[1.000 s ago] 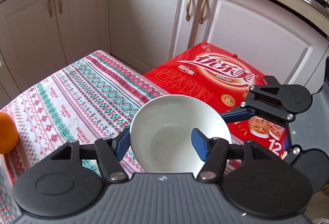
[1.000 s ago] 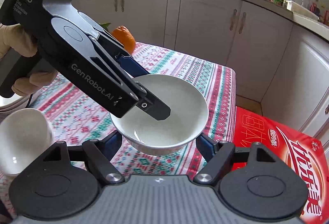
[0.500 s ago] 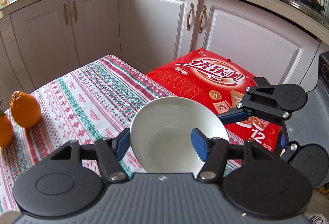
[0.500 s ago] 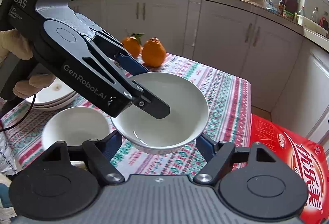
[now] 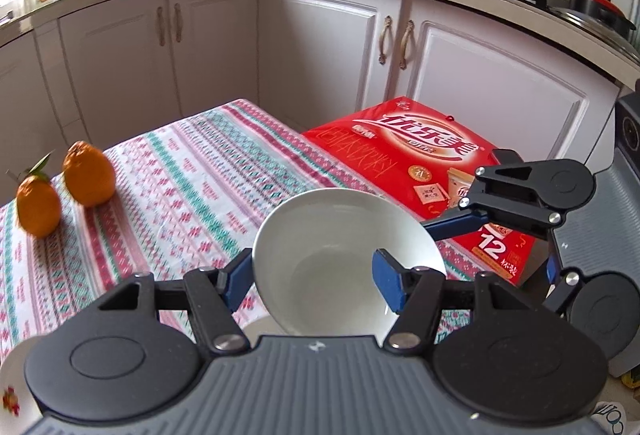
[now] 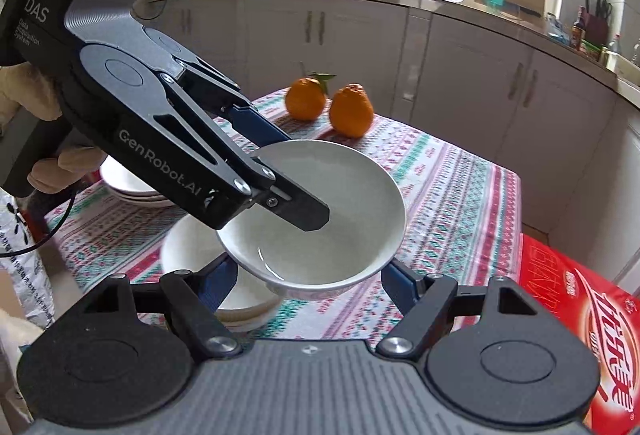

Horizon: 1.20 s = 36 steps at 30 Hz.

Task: Organize plates and bowls
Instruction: 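Carry the held bowl with the left gripper and lower it into the nested bowls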

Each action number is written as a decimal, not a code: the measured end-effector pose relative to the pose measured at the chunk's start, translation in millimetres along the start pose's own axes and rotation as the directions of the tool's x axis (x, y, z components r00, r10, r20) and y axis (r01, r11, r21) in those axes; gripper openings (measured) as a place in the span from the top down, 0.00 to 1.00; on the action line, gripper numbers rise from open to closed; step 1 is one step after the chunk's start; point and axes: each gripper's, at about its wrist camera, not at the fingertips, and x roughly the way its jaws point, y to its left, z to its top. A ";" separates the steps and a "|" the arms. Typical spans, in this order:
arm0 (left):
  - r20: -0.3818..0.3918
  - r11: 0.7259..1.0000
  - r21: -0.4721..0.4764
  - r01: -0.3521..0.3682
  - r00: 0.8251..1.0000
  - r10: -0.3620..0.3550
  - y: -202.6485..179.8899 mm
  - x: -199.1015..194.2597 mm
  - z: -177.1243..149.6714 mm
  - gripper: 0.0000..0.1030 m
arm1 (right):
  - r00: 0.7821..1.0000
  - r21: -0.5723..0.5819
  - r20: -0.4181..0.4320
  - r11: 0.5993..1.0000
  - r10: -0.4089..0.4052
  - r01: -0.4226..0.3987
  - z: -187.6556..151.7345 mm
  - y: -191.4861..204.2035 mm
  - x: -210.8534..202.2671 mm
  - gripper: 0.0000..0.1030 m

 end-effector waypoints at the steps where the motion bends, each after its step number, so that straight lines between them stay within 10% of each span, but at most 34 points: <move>1: -0.001 1.000 -0.005 -0.006 1.000 0.006 1.4 -2.1 -2.9 0.39 | 1.000 -0.003 -0.001 1.000 0.008 -0.008 0.7 2.4 0.7 0.20; 36: -0.065 0.995 -0.082 -0.050 0.997 0.045 26.3 2.1 -49.6 0.39 | 0.985 0.014 -0.094 0.990 0.144 -0.143 -1.5 27.3 38.9 0.20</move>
